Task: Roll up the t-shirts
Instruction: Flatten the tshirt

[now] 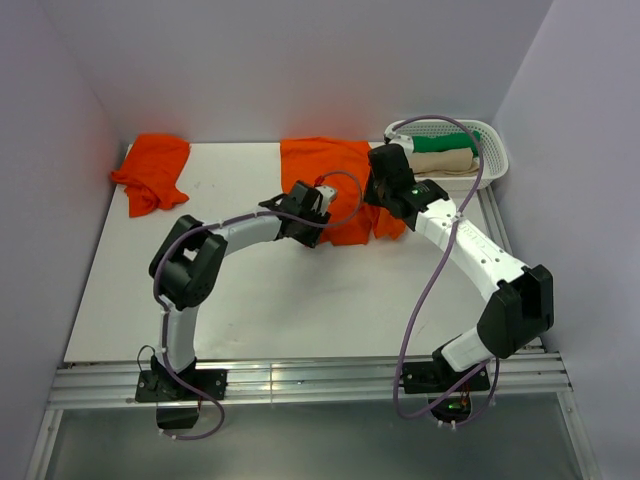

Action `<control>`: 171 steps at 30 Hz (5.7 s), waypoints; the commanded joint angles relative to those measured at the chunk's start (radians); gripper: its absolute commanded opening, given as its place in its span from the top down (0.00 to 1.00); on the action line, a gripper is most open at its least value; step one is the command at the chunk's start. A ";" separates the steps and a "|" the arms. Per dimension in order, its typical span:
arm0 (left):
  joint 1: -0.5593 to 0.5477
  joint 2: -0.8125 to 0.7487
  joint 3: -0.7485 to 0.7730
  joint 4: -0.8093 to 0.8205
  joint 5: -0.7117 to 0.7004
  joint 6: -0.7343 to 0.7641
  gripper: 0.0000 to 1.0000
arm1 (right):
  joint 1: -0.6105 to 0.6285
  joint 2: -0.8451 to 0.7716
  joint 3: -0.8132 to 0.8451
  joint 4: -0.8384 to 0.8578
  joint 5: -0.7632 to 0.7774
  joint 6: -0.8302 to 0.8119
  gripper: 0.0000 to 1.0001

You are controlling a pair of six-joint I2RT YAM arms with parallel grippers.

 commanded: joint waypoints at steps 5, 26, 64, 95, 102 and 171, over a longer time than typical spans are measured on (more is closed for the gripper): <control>-0.009 0.034 0.021 0.043 -0.105 -0.025 0.53 | 0.002 -0.016 0.041 -0.006 0.021 -0.005 1.00; 0.261 -0.316 0.143 -0.213 -0.097 0.039 1.00 | 0.002 -0.059 0.167 -0.126 0.074 -0.037 1.00; 0.534 0.149 1.168 -0.068 -0.134 0.171 1.00 | 0.007 0.588 1.226 0.294 0.110 -0.631 1.00; 0.717 -0.365 -0.270 -0.024 0.003 0.436 1.00 | 0.074 0.091 -0.180 0.166 0.173 0.060 1.00; 0.717 -0.429 -0.430 -0.063 -0.008 0.498 1.00 | 0.197 0.148 -0.247 0.044 0.150 0.191 1.00; 0.717 -0.528 -0.486 -0.161 -0.002 0.510 1.00 | -0.153 0.073 -0.517 0.172 -0.011 0.327 1.00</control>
